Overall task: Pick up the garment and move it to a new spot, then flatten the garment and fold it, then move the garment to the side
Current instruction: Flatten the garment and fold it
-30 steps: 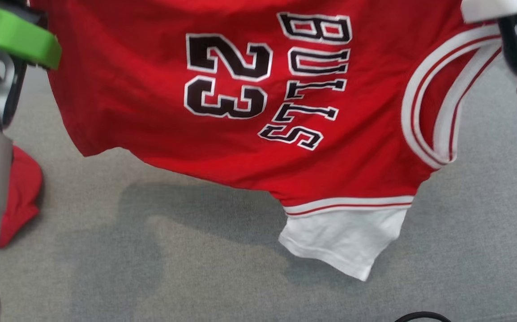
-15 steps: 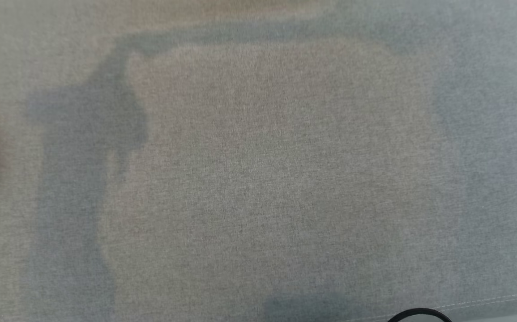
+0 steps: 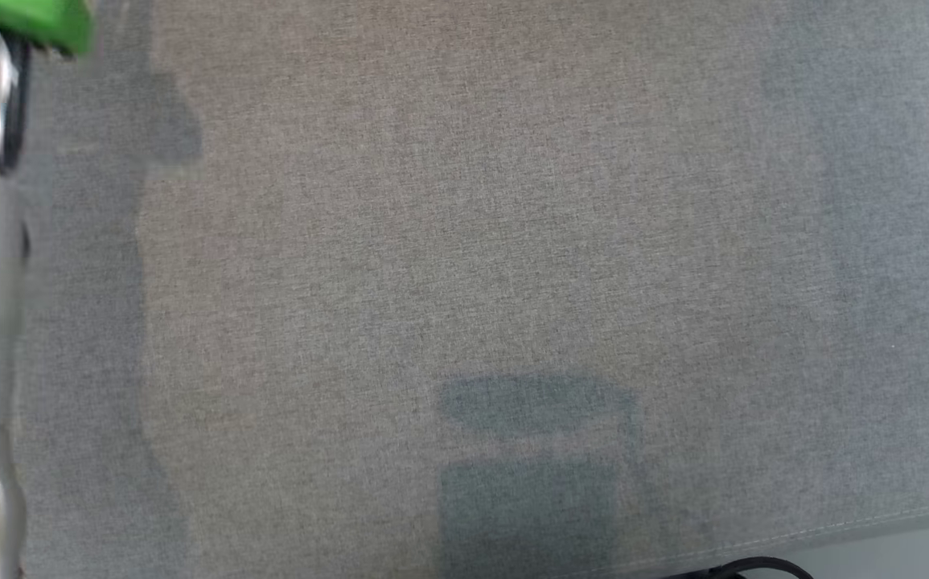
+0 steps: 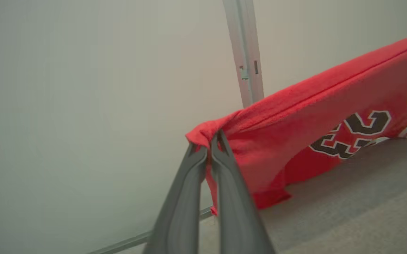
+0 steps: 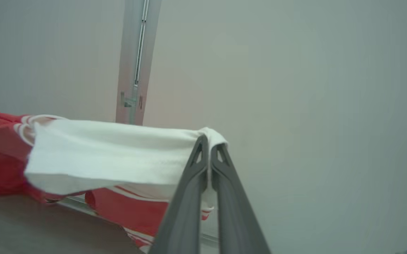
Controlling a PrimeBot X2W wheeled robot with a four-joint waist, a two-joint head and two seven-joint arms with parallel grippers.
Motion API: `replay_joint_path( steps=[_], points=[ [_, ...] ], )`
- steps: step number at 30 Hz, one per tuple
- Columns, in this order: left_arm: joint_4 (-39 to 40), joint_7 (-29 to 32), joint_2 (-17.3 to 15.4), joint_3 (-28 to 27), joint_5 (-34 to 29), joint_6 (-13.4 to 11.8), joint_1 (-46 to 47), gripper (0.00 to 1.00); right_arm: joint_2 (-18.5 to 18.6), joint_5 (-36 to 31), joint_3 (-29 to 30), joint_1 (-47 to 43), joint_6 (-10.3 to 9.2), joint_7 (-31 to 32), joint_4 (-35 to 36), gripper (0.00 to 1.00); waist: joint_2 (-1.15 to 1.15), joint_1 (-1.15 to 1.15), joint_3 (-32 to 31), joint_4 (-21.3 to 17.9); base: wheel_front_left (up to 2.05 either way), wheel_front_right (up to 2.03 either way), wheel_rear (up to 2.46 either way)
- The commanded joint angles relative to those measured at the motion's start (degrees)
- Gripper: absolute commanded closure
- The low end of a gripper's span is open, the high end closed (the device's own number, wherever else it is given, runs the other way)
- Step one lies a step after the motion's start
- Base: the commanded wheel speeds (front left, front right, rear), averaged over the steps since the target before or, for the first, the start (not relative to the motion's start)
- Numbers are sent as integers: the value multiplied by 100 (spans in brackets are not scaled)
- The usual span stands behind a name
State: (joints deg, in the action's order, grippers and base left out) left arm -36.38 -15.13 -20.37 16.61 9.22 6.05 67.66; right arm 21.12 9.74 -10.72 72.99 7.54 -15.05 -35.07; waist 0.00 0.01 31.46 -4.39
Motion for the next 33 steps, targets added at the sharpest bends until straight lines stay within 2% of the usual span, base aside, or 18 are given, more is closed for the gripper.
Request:
replay_joint_path(
  steps=[1,5,12,17,23,29,33],
  points=[
    [31,0,83,-154,132,-67,-315,100,40,126,-90,-333,-10,-15,67,100,0,-1,21,-53,0,0,0],
    [28,0,373,-417,301,-35,-1423,100,3,691,-100,-1479,-10,-15,393,100,0,-1,-164,-57,0,0,0],
    [13,0,877,-897,398,40,-3072,100,-104,1265,-14,-3345,-11,-16,642,100,0,-1,-834,-82,0,0,0],
    [5,0,1038,-1100,273,101,-3975,100,-182,1352,-150,-4405,-11,-16,788,100,0,-1,-1402,-190,0,0,0],
    [3,0,1252,-1349,188,125,-5032,100,-327,1320,-94,-5429,-11,-16,604,100,0,-1,-2139,-273,0,0,0],
    [142,0,1453,-1594,121,132,-6042,100,-506,1229,-217,-6265,-11,-16,417,100,0,-1,-2838,-304,0,0,0],
    [189,0,1531,-1579,117,131,-6555,100,-656,1280,-66,-6725,-11,-15,357,100,0,-1,-3125,-277,0,0,0]
  ],
)
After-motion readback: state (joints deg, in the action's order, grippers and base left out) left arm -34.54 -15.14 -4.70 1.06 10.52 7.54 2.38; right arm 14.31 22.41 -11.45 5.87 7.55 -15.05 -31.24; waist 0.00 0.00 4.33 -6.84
